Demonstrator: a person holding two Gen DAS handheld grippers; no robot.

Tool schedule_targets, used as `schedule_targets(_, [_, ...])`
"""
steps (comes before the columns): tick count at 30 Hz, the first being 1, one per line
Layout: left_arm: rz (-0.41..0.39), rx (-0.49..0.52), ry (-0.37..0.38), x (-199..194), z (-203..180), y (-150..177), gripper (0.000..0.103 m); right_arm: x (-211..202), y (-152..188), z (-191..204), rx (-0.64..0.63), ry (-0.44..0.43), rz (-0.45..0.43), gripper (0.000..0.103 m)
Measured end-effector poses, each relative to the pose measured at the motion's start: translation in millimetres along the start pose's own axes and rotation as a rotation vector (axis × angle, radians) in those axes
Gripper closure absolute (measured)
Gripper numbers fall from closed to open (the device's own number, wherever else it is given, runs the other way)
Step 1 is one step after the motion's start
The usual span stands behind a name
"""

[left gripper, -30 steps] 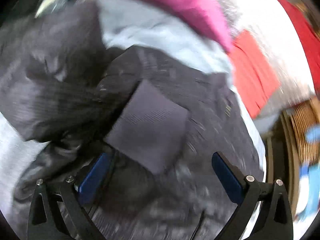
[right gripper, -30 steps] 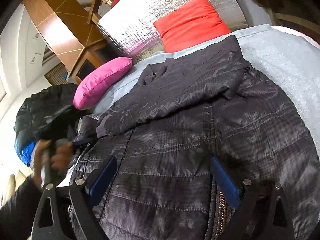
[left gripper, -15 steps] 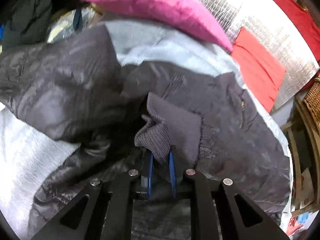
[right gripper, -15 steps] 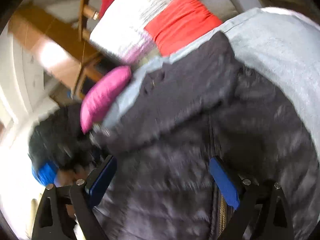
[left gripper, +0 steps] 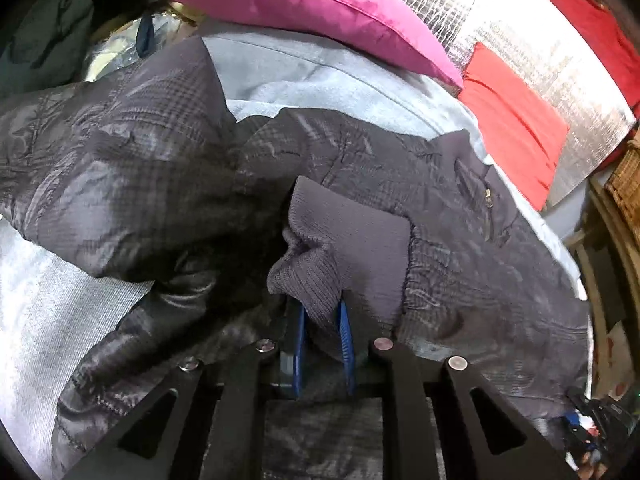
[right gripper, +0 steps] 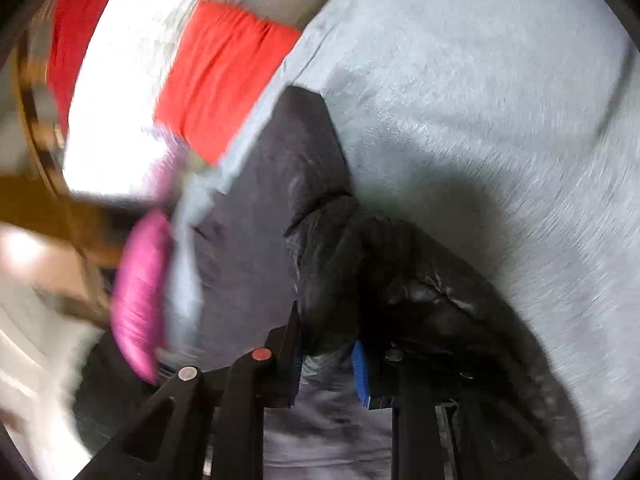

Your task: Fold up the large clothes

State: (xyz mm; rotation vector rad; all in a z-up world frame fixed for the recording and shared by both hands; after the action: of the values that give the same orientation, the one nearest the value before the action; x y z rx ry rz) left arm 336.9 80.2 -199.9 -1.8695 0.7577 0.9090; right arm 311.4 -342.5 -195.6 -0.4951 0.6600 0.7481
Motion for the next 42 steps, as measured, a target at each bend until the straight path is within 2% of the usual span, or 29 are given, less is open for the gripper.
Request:
schedule_targets(1, [-0.001, 0.002, 0.0, 1.5, 0.6, 1.3, 0.084, 0.6, 2.2, 1.5, -0.028, 0.007, 0.002, 0.075])
schedule_targets(2, [-0.003, 0.008, -0.001, 2.1, 0.8, 2.0, 0.082, -2.2, 5.6, 3.7, -0.062, 0.0, 0.01, 0.06])
schedule_targets(3, [-0.009, 0.02, -0.004, 2.3, 0.5, 2.4, 0.081, -6.6, 7.0, 6.2, -0.092, -0.009, 0.02, 0.028])
schedule_targets(4, [-0.015, 0.033, -0.007, 2.6, -0.3, 2.4, 0.081, -14.5, 8.8, 8.8, -0.117, -0.026, 0.018, 0.021])
schedule_targets(6, [-0.024, 0.048, -0.007, 3.1, -1.2, 2.1, 0.08, -33.7, 10.2, 13.8, -0.164, -0.014, -0.005, 0.02])
schedule_targets(8, [-0.034, 0.06, -0.002, 4.1, -1.9, 2.1, 0.08, -53.3, 8.1, 21.4, -0.201, -0.052, -0.029, 0.02])
schedule_targets(10, [-0.044, 0.071, -0.003, 5.3, -3.3, 2.2, 0.08, -68.3, -2.1, 26.9, -0.228, -0.031, -0.092, 0.02])
schedule_targets(11, [-0.048, 0.075, -0.003, 5.5, -3.5, 2.3, 0.08, -71.0, -16.7, 31.3, -0.257, 0.007, -0.136, 0.02])
schedule_targets(14, [-0.054, 0.077, 0.004, 4.4, -2.2, 3.1, 0.08, -38.2, -58.9, 35.1, -0.291, 0.09, -0.113, 0.021])
schedule_targets(16, [-0.057, 0.079, 0.006, 4.9, -1.7, 3.4, 0.079, -6.8, -84.2, 34.9, -0.299, 0.108, -0.033, 0.024])
schedule_targets(17, [-0.06, 0.082, 0.005, 5.0, -2.0, 3.6, 0.079, 5.1, -92.8, 34.8, -0.308, 0.102, -0.001, 0.033])
schedule_targets(18, [-0.065, 0.088, 0.003, 5.4, -2.8, 3.7, 0.079, 11.1, -97.5, 36.6, -0.322, 0.106, 0.015, 0.051])
schedule_targets(19, [-0.068, 0.094, 0.003, 5.9, -3.5, 3.7, 0.078, 25.2, -104.1, 41.8, -0.358, 0.131, 0.048, 0.074])
schedule_targets(20, [-0.071, 0.099, 0.004, 6.5, -4.2, 3.6, 0.078, 33.4, -105.7, 44.1, -0.376, 0.147, 0.076, 0.084])
schedule_targets(21, [-0.074, 0.101, 0.005, 7.0, -4.6, 3.7, 0.078, 38.0, -108.0, 50.1, -0.417, 0.191, 0.071, 0.086])
schedule_targets(24, [-0.077, 0.11, 0.012, 10.4, -6.6, 3.9, 0.072, 32.3, -115.6, 59.5, -0.466, 0.223, -0.021, 0.086])
schedule_targets(26, [-0.077, 0.124, 0.004, 10.8, -9.4, 4.2, 0.071, 46.0, -113.7, 44.0, -0.479, 0.313, 0.001, 0.085])
schedule_targets(28, [-0.075, 0.126, 0.001, 10.9, -9.4, 4.1, 0.071, 40.3, -111.6, 38.7, -0.454, 0.299, -0.041, 0.075])
schedule_targets(29, [-0.075, 0.126, 0.002, 10.9, -9.2, 3.8, 0.071, 32.1, -111.6, 36.5, -0.423, 0.296, -0.067, 0.062])
schedule_targets(30, [-0.075, 0.129, 0.003, 10.9, -9.4, 3.8, 0.071, 23.2, -111.4, 34.4, -0.392, 0.302, -0.085, 0.042])
schedule_targets(31, [-0.075, 0.132, -0.001, 11.0, -9.8, 3.8, 0.071, 14.3, -109.7, 34.4, -0.374, 0.299, -0.106, 0.041])
schedule_targets(33, [-0.076, 0.134, -0.006, 11.1, -10.0, 3.5, 0.071, -14.3, -96.7, 46.5, -0.375, 0.226, -0.164, 0.041])
schedule_targets(36, [-0.076, 0.137, -0.011, 12.0, -10.8, 2.9, 0.07, -34.1, -60.7, 64.0, -0.38, 0.039, -0.114, 0.041])
schedule_targets(38, [-0.077, 0.137, -0.013, 12.2, -11.3, 3.1, 0.069, -33.1, -40.1, 61.0, -0.372, -0.026, -0.059, 0.038])
schedule_targets(39, [-0.076, 0.142, -0.016, 12.3, -12.5, 3.2, 0.067, -22.1, -33.0, 49.5, -0.342, -0.011, -0.012, 0.037])
schedule_targets(40, [-0.071, 0.152, -0.015, 12.7, -15.1, 3.6, 0.061, -9.0, -30.2, 32.3, -0.306, 0.044, 0.033, 0.037])
schedule_targets(41, [-0.065, 0.168, -0.021, 12.9, -18.1, 4.1, 0.06, 0.7, -31.4, 17.9, -0.279, 0.093, 0.051, 0.043])
schedule_targets(42, [-0.06, 0.187, -0.043, 11.7, -20.7, 4.2, 0.059, 0.2, -34.0, 9.3, -0.268, 0.12, 0.027, 0.046])
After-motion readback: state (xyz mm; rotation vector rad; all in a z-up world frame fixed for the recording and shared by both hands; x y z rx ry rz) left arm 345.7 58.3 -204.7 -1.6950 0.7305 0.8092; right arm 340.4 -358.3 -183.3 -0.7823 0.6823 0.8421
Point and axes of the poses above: each gripper's, at about its wrist camera, not at the fingertips, and x roughly the way its jaws point, z to its left, y to its underside, the point moved 5 cm from there along x, roughly the way its jaws point, and after that the axes turned 5 degrees about z, right-handed, at the moved point
